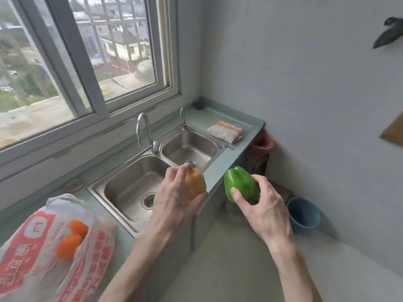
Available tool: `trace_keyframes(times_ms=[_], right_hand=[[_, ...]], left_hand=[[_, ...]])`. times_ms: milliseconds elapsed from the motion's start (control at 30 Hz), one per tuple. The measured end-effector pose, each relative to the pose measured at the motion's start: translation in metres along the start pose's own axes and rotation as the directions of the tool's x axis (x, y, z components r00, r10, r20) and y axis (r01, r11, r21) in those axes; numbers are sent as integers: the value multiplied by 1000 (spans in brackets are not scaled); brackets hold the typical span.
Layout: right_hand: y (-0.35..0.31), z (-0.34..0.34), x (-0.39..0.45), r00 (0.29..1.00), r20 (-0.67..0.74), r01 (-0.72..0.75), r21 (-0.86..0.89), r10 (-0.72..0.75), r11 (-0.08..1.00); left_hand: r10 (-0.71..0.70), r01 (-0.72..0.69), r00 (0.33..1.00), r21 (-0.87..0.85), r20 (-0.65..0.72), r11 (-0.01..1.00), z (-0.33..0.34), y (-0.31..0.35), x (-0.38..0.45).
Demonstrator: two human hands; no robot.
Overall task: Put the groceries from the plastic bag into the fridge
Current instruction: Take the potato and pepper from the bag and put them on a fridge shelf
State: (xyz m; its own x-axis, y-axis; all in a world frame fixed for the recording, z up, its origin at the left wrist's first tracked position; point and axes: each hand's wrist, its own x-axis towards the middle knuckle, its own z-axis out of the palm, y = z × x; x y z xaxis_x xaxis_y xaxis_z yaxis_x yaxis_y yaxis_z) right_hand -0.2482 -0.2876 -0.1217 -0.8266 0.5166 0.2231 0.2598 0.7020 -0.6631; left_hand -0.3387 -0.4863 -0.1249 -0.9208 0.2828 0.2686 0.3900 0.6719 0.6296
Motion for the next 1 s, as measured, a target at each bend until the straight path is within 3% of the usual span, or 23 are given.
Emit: trace_keyframes(times_ms=[433,1000], right_hand=[[159,-150,-7,944,-298,-184,-111,144,977],[328,-326,-53,757,-552,-457,-67,348,887]], left_hand=[[226,-214,951,-76,211,974,147,183,-2],[464,-382,816,-281,346,880,307,394,-46]])
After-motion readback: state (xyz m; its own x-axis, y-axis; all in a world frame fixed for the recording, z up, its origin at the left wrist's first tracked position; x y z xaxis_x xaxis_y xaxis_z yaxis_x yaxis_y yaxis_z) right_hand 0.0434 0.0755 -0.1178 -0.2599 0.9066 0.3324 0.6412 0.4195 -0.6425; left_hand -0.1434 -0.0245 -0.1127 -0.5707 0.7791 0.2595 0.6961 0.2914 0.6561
